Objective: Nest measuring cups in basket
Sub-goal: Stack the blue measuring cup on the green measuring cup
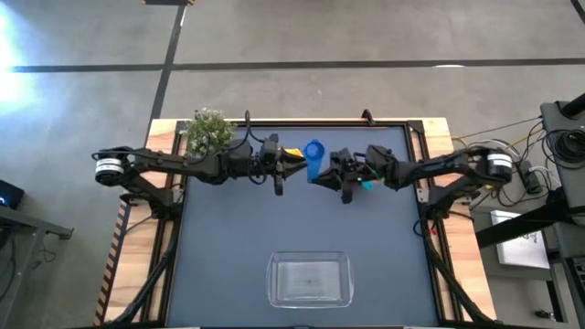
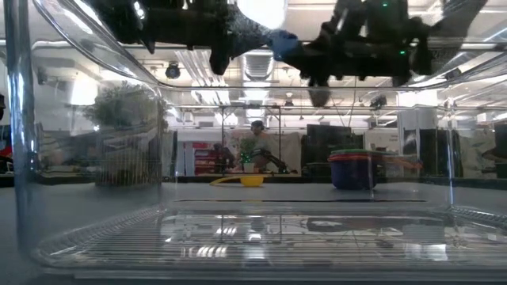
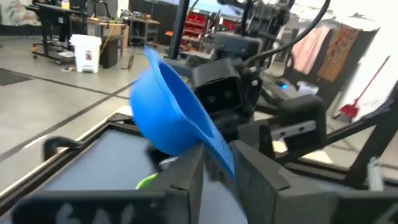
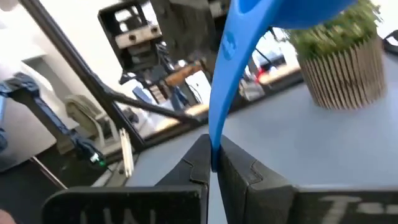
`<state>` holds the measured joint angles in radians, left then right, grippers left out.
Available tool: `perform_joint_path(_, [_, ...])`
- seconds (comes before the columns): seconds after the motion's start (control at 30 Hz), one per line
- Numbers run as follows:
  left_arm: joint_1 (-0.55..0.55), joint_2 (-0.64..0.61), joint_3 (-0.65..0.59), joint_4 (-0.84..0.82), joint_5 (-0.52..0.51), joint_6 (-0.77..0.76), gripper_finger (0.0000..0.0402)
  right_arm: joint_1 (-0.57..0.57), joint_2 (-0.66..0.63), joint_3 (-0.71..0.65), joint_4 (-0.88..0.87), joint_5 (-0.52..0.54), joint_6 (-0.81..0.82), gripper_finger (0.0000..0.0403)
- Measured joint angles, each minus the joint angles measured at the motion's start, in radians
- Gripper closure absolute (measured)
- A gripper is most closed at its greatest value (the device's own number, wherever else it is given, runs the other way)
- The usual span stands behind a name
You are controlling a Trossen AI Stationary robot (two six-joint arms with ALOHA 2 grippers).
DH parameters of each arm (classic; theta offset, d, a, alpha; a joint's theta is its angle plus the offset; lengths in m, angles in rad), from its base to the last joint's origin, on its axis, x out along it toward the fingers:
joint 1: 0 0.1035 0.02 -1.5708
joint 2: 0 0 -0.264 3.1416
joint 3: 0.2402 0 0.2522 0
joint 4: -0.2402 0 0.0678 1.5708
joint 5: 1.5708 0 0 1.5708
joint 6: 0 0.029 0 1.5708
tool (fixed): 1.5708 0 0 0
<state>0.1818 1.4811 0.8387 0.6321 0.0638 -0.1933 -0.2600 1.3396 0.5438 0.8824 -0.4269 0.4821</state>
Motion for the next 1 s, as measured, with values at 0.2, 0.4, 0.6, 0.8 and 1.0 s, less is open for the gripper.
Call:
perform_joint_path(0.2, [0.007, -0.021, 0.001, -0.061, -0.021, 0.047, 0.0295, -0.001, -0.197, -0.119, -0.194, 0.066, 0.054, 0.0395])
perform_joint_path(0.4, [0.011, -0.031, 0.001, -0.085, -0.048, 0.076, 0.0279, 0.0, -0.378, -0.259, -0.222, 0.087, 0.186, 0.0395])
perform_joint_path(0.6, [0.011, -0.031, 0.001, -0.095, -0.049, 0.081, 0.0278, 0.0, -0.481, -0.405, -0.218, 0.098, 0.362, 0.0395])
perform_joint_path(0.8, [0.01, -0.031, 0.001, -0.102, -0.049, 0.081, 0.0278, 0.0, -0.535, -0.503, -0.189, 0.111, 0.489, 0.0395])
perform_joint_path(1.0, [0.01, -0.031, 0.001, -0.102, -0.049, 0.081, 0.0278, 0.0, -0.534, -0.52, -0.167, 0.117, 0.541, 0.0395])
